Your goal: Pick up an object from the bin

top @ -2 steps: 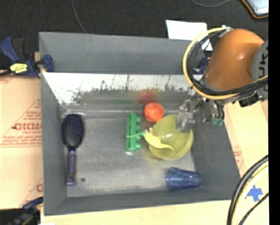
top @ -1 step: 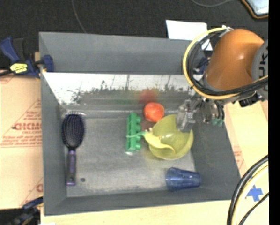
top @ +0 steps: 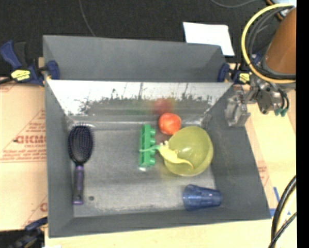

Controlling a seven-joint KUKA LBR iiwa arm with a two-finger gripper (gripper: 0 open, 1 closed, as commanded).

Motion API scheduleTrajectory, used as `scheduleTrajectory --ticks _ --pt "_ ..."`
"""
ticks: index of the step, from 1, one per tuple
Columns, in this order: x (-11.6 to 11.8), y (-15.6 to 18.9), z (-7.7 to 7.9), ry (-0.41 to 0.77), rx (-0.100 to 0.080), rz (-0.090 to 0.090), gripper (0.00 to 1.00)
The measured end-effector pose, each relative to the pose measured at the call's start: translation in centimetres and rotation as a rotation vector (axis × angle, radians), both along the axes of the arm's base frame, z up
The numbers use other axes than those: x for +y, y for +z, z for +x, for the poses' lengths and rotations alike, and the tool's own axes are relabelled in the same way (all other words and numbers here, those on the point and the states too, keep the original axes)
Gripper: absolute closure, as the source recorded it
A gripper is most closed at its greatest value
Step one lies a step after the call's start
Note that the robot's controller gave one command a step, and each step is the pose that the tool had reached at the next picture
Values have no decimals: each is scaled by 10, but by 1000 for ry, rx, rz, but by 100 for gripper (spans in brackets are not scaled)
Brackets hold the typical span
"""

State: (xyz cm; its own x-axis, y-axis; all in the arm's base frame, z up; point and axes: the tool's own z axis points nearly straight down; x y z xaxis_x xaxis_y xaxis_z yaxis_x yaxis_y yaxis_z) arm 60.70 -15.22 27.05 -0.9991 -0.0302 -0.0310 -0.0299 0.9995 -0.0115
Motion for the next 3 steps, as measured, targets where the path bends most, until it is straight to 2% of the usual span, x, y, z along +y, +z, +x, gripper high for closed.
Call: scheduleTrajectory --ticks 1,2,3 --pt "97 -101 -79 -258 26 18 100" --pt "8 -63 -107 -90 -10 -4 100" --pt "89 -116 -99 -315 9 18 100"
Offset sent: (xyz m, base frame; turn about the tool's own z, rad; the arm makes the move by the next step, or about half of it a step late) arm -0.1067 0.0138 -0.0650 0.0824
